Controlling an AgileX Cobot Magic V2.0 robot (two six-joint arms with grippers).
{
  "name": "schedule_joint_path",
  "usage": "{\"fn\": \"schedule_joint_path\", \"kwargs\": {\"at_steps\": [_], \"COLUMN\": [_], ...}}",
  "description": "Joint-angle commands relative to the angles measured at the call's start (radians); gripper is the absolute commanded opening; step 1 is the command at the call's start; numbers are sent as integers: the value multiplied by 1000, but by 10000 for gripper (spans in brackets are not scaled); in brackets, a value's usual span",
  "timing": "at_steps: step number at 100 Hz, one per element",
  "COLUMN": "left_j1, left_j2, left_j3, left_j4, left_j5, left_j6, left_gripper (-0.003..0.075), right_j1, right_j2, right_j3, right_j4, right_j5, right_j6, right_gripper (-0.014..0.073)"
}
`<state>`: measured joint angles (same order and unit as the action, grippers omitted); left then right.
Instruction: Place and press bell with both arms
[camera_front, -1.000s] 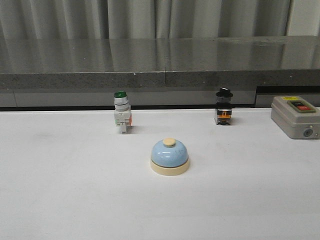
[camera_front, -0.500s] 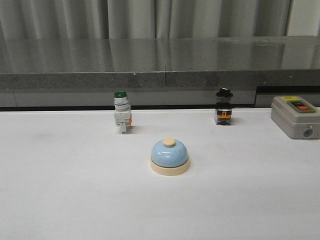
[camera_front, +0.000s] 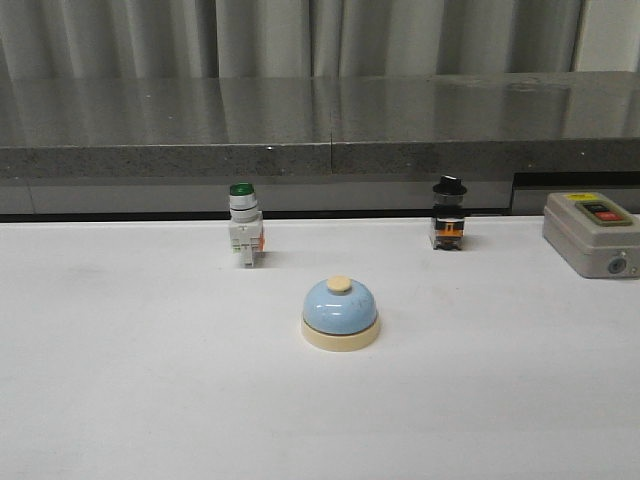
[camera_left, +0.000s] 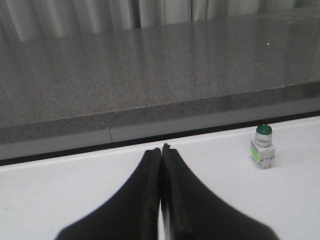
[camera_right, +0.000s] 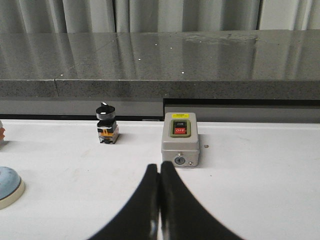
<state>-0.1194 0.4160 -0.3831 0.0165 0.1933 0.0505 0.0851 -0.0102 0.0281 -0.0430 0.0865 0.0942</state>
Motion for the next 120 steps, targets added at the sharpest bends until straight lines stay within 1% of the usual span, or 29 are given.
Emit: {"fn": "schedule_joint_path", "kwargs": {"at_steps": [1,13,22,30,51,65,90,120], "left_j1": [2,2,2,9,55,64,64,64], "left_j2": [-39,-116,-172,-232,-377,-454,-452,-452], "left_j3": [43,150,220,277,375,415,436,436], "left_j4": [7,9,9,9,9,9,32,19], "left_j5": [-193,-240,-242,-242,-242,-242,-247,-246], "left_j6": [-10,-10,-11,-41,-81,-81,-81,-81], "left_gripper": [-21,-21,-21,-21,-21,-21,-21,-21], "right_j1": [-7,-7,-7,-7,-7,-7,-7,-7], "right_j2": [-20,-20,-20,-20,-20,-20,-19,-19], "right_j3": [-19,-19,-19,-19,-19,-19,-19,-19], "right_j4": [-3,-3,-3,-3,-3,-3,-3,-3], "right_j5": [-81,-81,-81,-81,-81,-81,-86,-86], "right_j6": [-8,-8,-8,-8,-8,-8,-8,-8], "right_gripper": [-64,-64,-64,-64,-64,-64,-64,-64]}}
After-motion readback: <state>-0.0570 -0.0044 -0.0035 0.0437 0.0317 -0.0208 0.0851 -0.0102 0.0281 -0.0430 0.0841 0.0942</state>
